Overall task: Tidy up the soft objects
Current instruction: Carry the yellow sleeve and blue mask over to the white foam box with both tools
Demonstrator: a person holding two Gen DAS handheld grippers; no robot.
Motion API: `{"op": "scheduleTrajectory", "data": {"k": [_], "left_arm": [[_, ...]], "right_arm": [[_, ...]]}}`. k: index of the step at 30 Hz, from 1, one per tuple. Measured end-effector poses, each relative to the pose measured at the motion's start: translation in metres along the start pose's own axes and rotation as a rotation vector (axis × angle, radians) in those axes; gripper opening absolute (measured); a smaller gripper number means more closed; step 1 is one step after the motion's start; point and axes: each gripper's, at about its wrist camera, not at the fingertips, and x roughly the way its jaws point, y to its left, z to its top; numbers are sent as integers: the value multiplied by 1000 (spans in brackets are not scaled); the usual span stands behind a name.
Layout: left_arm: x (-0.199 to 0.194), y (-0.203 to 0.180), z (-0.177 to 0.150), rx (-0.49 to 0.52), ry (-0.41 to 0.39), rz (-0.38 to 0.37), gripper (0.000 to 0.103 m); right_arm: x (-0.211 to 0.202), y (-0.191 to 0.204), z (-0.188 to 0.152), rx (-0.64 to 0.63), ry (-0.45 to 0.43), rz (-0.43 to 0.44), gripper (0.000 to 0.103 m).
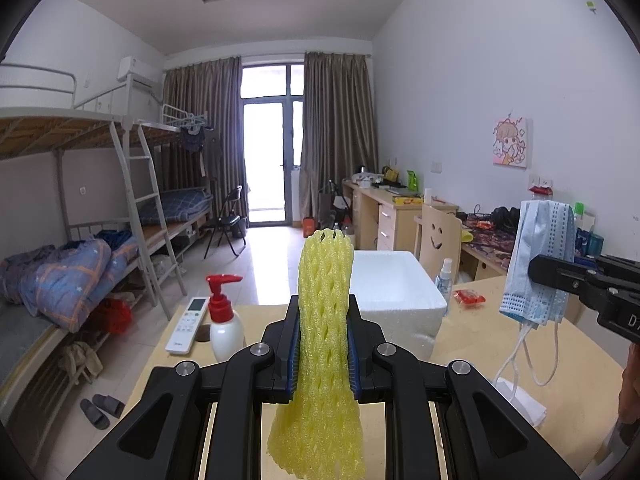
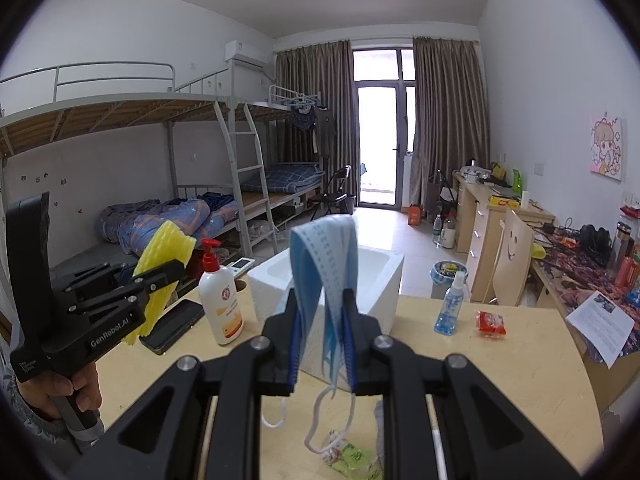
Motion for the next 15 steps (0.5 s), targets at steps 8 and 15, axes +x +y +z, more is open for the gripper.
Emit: {"op": "scheduleTrajectory", "data": {"k": [8, 15], "left_arm": [[10, -3, 15, 13, -16, -25, 20], [24, -3, 29, 24, -32, -55, 20]], "right_arm": [[6, -4, 8, -8, 1, -17, 22], [17, -1, 16, -13, 2, -17, 22]]}}
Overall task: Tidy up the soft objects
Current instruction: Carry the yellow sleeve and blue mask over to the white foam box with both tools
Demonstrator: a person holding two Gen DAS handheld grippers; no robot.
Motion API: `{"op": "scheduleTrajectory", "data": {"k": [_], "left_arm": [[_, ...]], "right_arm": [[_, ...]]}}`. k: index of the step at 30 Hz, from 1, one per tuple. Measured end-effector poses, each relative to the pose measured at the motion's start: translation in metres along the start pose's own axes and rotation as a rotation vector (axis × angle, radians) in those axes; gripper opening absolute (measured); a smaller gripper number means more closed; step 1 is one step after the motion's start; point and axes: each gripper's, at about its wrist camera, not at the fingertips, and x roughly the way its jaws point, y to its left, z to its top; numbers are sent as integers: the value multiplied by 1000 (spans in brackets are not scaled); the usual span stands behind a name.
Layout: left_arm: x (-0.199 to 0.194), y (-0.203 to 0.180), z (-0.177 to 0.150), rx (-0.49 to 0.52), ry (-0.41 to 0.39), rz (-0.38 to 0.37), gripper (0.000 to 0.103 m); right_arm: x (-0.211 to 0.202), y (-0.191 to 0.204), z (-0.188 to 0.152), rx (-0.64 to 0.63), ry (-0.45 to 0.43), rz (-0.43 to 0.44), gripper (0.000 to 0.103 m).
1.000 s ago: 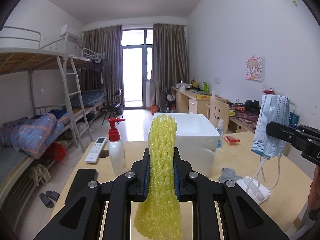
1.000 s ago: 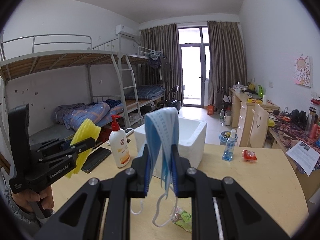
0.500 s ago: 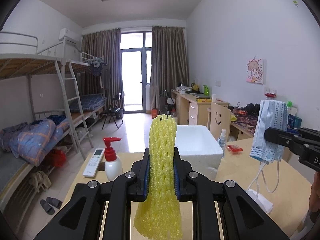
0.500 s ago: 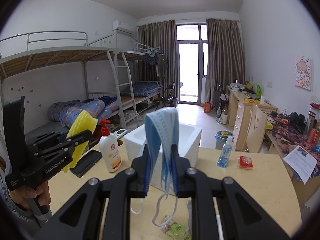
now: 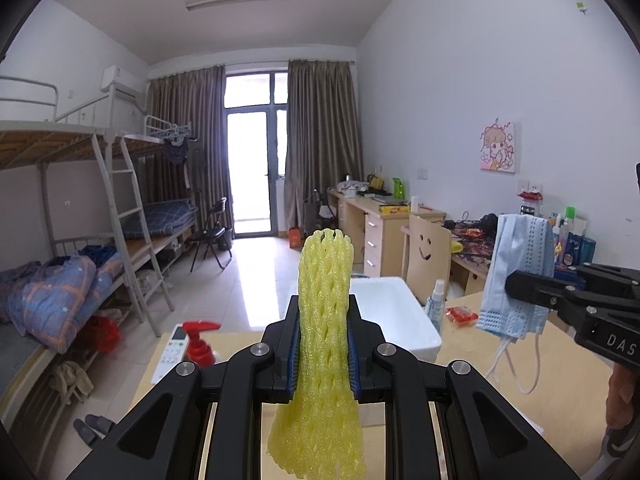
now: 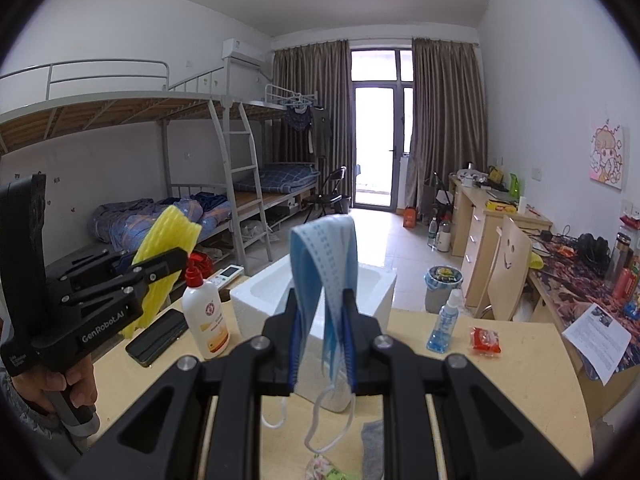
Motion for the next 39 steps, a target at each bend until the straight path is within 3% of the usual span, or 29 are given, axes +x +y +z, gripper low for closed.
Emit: {"op": "scheduleTrajectory", "data": {"k": [19, 39], "left_arm": [[74, 7, 15, 6, 79, -70, 20], [153, -10, 9, 23, 234, -158, 20]], "right_arm": [[51, -14, 18, 39, 45, 4, 22], [60, -38, 21, 78, 77, -47, 22]]}}
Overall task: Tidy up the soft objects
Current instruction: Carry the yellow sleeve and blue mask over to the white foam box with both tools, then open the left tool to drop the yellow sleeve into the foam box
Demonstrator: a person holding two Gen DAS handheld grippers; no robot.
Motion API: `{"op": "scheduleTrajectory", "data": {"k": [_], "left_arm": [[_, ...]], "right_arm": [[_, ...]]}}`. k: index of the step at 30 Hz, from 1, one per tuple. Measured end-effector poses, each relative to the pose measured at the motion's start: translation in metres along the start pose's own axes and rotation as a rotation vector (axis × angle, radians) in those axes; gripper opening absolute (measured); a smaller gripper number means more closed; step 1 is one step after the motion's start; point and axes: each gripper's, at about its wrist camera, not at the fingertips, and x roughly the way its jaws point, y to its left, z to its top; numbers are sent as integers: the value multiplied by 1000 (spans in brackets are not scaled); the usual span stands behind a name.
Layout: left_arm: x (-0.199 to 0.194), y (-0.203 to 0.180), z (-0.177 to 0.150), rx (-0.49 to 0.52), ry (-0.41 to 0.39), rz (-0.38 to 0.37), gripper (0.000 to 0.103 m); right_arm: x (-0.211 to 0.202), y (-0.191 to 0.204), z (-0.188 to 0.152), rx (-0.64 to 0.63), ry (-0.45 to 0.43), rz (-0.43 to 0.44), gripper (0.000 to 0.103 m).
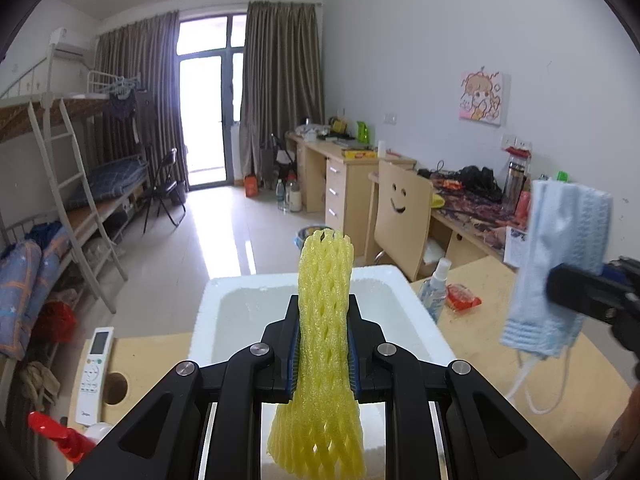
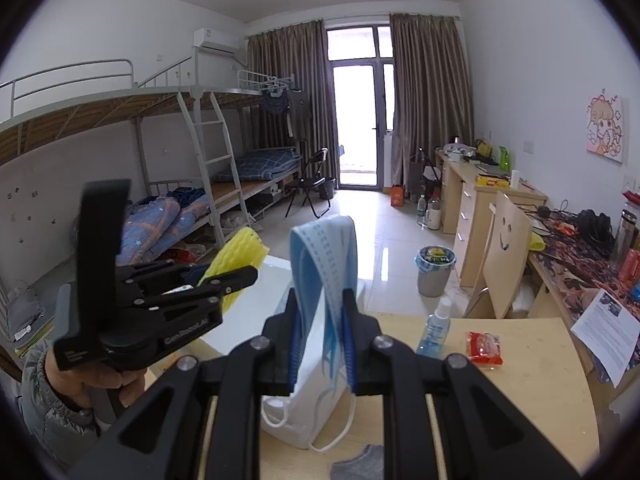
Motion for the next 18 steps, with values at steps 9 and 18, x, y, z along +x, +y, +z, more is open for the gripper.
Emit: {"op": "scheduleTrajectory", "data": {"k": [9, 18], "left_arm": [[16, 5, 3, -22, 31, 23, 62], [-8, 3, 6, -7, -35, 53, 100]], "right_arm": [[-2, -4, 3, 9, -3, -17, 22], [-1, -2, 4, 8, -7, -15, 22]]}}
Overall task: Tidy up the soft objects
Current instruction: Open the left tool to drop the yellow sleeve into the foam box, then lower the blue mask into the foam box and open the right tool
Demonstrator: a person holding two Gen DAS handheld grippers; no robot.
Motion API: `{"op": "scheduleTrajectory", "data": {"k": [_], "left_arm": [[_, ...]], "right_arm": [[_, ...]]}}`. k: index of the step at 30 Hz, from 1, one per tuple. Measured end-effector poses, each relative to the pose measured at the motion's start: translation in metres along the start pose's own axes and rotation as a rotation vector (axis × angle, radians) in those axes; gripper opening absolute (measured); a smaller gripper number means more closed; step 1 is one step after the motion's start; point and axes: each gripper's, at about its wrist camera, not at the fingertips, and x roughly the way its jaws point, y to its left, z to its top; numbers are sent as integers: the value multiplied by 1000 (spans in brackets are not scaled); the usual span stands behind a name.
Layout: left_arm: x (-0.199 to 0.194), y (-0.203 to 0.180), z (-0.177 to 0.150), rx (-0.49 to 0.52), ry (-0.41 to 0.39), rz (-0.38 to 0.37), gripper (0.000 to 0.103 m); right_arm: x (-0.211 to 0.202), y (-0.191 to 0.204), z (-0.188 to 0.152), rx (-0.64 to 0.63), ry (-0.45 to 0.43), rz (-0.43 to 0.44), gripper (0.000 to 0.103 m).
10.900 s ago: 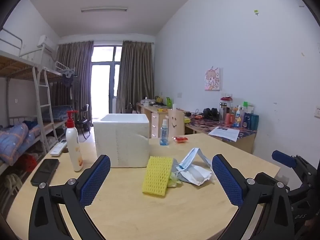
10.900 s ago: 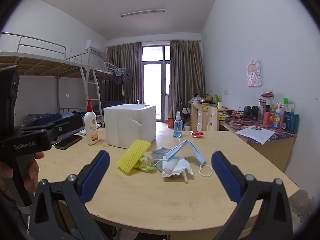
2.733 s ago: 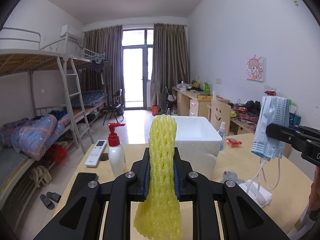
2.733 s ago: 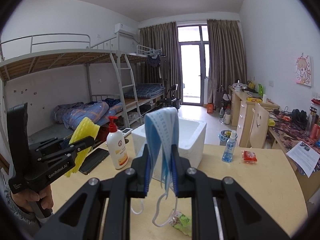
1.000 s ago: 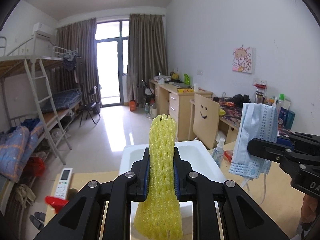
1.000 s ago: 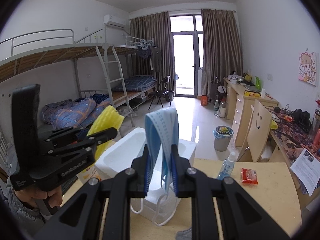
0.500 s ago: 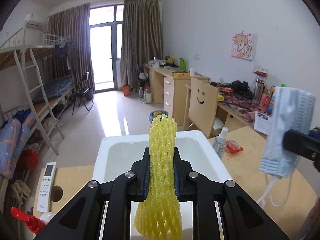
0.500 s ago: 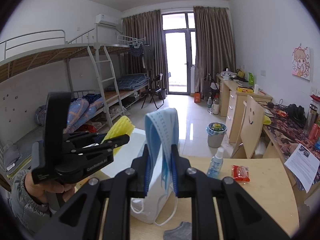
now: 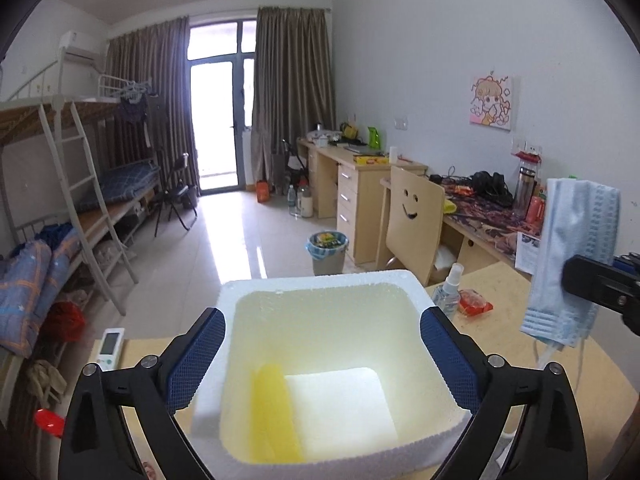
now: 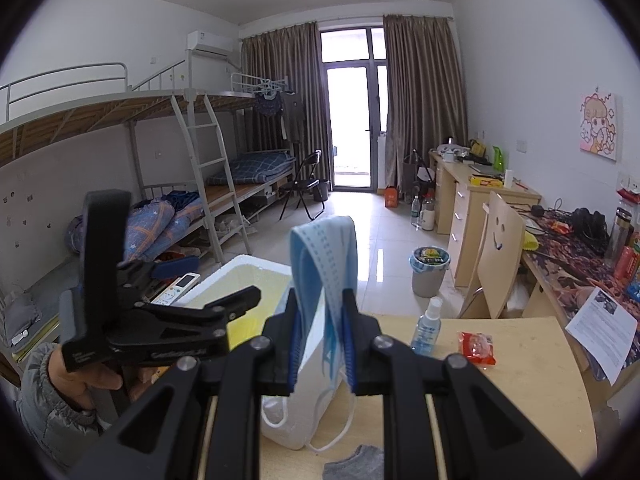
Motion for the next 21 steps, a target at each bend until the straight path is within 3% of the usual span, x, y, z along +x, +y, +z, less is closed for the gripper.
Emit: {"op": "scheduleTrajectory", "data": {"k": [14, 21], "left_arm": [[-61, 29, -9, -52, -78, 121, 102], [-76, 47, -18, -83, -83, 147, 102]], "right_arm": [[17, 22, 12, -34, -10, 74, 22], [39, 33, 13, -33, 19, 122, 22]]}}
